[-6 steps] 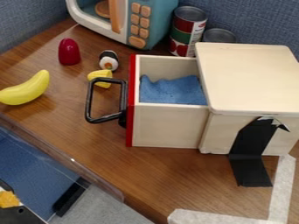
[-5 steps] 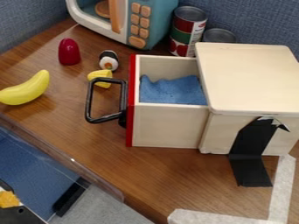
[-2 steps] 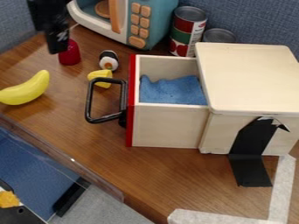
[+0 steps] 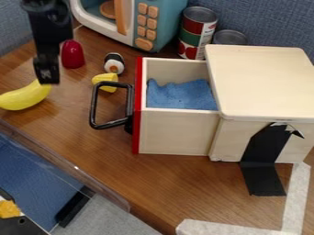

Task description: Close the drawer

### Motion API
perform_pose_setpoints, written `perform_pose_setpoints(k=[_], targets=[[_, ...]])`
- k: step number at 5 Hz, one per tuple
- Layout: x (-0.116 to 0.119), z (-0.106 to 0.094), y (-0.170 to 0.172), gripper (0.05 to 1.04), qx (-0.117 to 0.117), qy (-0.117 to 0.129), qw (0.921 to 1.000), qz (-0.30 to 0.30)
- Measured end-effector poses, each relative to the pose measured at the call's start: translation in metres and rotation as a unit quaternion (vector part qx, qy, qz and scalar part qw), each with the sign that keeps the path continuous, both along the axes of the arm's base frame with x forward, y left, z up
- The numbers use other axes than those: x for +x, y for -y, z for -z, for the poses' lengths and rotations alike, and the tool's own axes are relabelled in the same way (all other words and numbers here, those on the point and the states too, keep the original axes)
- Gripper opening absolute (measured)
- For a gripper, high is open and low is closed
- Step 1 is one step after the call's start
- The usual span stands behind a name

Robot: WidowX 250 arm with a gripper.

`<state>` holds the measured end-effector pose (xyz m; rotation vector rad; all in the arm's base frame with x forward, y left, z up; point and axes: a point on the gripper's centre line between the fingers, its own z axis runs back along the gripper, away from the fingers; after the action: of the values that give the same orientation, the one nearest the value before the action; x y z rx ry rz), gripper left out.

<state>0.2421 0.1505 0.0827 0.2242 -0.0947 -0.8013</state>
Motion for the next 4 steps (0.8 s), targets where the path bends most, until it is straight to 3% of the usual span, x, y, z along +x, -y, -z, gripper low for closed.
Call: perform_pose_setpoints(k=[1, 4], targets=[[-0.001, 0.014, 0.006, 1.0, -0.01, -0.039, 0.9992, -0.005], [-0.006, 0.032, 0.008, 1.0, 0.01, -0.029, 0.9995, -0.004]])
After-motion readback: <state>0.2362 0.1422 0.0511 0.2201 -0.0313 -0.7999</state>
